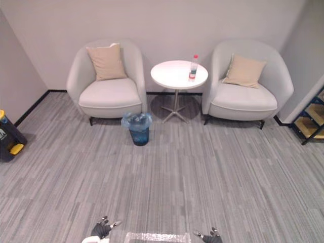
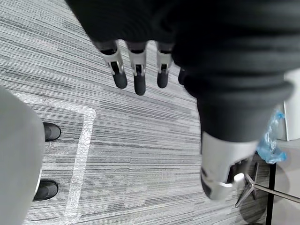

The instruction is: Gather rubbish on tea table into small bin, then transfer packed bag to large trash can.

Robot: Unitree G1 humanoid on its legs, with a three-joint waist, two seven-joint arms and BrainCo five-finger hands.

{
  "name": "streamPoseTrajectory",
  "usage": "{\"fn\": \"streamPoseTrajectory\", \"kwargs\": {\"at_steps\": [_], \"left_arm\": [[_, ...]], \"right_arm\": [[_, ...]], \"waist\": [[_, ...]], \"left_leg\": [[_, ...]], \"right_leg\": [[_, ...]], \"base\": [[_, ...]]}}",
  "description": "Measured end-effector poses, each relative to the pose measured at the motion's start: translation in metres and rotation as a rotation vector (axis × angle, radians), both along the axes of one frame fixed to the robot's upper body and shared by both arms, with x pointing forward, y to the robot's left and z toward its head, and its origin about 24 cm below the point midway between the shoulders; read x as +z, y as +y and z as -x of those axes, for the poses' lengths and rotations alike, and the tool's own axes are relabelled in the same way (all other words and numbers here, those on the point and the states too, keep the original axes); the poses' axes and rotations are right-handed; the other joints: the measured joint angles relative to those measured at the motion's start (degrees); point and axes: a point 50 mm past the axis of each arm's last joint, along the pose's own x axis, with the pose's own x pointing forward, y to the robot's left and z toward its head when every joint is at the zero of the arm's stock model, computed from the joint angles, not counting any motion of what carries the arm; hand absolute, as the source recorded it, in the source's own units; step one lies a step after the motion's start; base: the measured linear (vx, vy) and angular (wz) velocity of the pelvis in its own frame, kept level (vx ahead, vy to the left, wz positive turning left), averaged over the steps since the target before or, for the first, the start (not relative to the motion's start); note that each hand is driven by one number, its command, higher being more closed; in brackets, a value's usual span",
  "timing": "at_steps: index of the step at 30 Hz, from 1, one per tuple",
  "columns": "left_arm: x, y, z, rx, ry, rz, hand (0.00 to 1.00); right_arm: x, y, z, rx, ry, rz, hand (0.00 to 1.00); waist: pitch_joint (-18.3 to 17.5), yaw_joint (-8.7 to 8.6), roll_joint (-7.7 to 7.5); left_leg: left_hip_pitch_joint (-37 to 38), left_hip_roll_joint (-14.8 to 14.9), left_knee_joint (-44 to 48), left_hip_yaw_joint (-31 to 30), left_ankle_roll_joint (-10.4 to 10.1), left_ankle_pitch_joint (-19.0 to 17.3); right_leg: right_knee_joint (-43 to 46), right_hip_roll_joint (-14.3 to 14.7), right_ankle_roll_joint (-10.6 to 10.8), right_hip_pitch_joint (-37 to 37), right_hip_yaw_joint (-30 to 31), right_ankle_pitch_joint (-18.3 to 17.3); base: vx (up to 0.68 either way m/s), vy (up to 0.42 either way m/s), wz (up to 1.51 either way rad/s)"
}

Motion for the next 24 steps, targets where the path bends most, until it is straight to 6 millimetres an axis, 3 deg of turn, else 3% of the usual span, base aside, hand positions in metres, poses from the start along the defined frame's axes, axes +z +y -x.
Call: {"fn": "streamPoseTrajectory", "kwargs": {"at_steps": [12, 16, 20, 24], "left_arm": [[0.001, 0.002, -0.005, -0.034, 0.0, -0.019, 0.0], [0.002, 0.002, -0.011, -0.036, -0.014, -0.023, 0.0], [0.003, 0.005, -0.014, -0.042, -0.016, -0.03, 0.0], [0.003, 0.004, -0.016, -0.059, -0.02, -0.032, 0.0]], "right_arm": [[0.001, 0.001, -0.007, 0.016, -0.013, 0.001, 0.0], [0.003, 0.005, -0.02, 0.032, -0.036, -0.009, 0.0], [0.005, 0.014, -0.032, 0.061, -0.064, -0.026, 0.0], [0.005, 0.013, -0.033, 0.062, -0.065, -0.026, 0.0]], "waist": [[1.1, -0.43, 0.0], [2.4, -0.51, 0.18], [3.1, -1.08, 0.42], [3.2, -1.17, 0.53]], "left_leg": [[-1.9, 0.3, 0.1, 2.2, -0.6, -0.9], [-3.4, 1.2, 1.3, 5.9, -0.6, -2.1], [-5.0, 2.4, 5.0, 9.1, -0.9, -4.9], [-5.0, 3.6, 7.4, 8.9, -2.5, -7.3]], "right_leg": [[-0.7, 0.4, 0.0, -2.1, 2.5, 0.6], [1.8, 1.4, 0.2, -5.6, 5.5, 0.4], [6.6, 2.0, -0.3, -8.9, 5.4, -3.0], [11.3, 1.2, -0.9, -10.0, -0.7, -6.9]], "base": [[0.01, -0.014, -0.11], [0.03, -0.014, -0.44], [0.03, -0.028, -0.38], [0.09, -0.055, 0.04]]}}
